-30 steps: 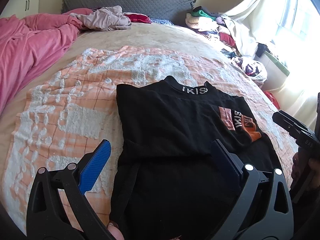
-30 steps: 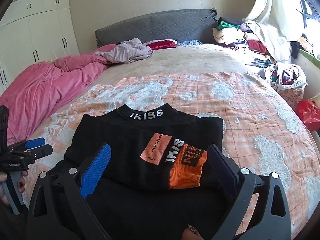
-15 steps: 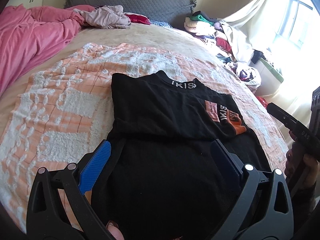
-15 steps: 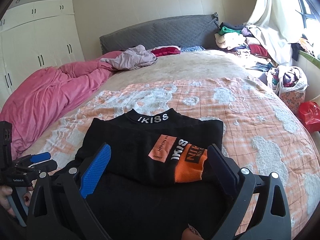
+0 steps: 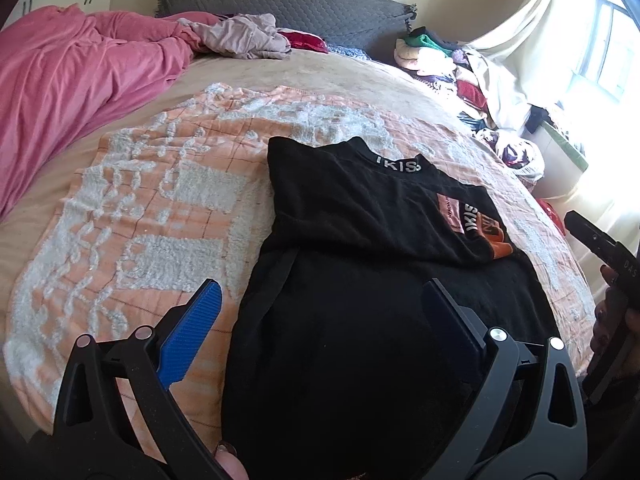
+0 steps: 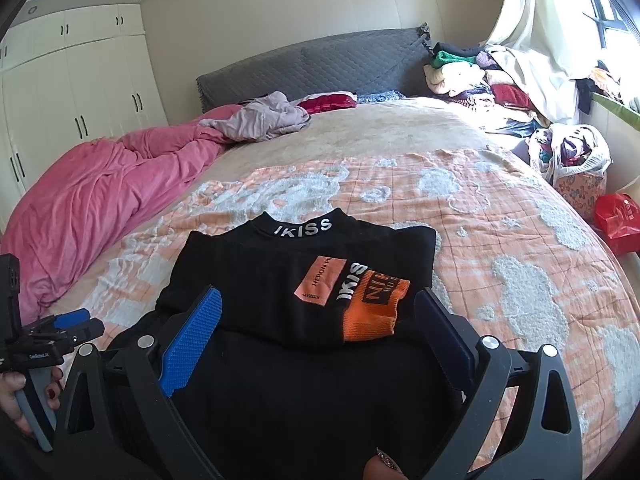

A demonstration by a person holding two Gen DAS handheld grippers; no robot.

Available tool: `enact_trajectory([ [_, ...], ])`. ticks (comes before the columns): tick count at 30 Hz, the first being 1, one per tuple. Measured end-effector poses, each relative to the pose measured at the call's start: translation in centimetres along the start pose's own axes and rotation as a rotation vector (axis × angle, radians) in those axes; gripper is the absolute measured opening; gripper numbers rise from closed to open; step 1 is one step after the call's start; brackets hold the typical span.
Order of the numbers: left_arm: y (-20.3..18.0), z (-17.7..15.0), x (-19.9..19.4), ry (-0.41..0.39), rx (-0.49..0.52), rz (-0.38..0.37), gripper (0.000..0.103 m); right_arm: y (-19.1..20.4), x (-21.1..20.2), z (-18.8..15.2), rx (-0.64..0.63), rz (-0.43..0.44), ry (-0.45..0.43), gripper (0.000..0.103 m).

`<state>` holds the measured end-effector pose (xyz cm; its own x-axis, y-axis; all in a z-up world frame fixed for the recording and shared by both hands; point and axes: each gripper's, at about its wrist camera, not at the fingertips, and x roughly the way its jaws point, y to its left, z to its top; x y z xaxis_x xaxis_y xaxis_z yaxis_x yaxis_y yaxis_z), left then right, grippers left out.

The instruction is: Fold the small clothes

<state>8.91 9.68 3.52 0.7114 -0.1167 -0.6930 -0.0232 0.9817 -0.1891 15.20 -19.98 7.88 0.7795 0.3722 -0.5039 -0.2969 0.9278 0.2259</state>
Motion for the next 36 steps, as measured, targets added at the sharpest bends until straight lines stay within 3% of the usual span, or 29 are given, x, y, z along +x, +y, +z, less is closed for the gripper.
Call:
enact_trajectory([
  [12,1.5,-1.9,-0.4,0.034,0.009,0.072,0.093,-0.8,-1.0,-2.2,0.015,-0.015,0.043,0.096],
  [20,2.7,-4.0,-0.3,0.088,0.022,0.094,0.093,-1.9,-1.8,-6.2,0.041,-0.049,0.125,0.096],
  [30,4.8,-7.3,-0.6,0.17,0.001,0.078,0.093,-4.6,-3.6,-10.6,0.134,-0.079,0.205,0.096],
  [36,5.1,-8.7,-1.3,0.195,0.0,0.053,0.093,-5.2,-4.8,-12.4,0.127,-0.107,0.244,0.096],
])
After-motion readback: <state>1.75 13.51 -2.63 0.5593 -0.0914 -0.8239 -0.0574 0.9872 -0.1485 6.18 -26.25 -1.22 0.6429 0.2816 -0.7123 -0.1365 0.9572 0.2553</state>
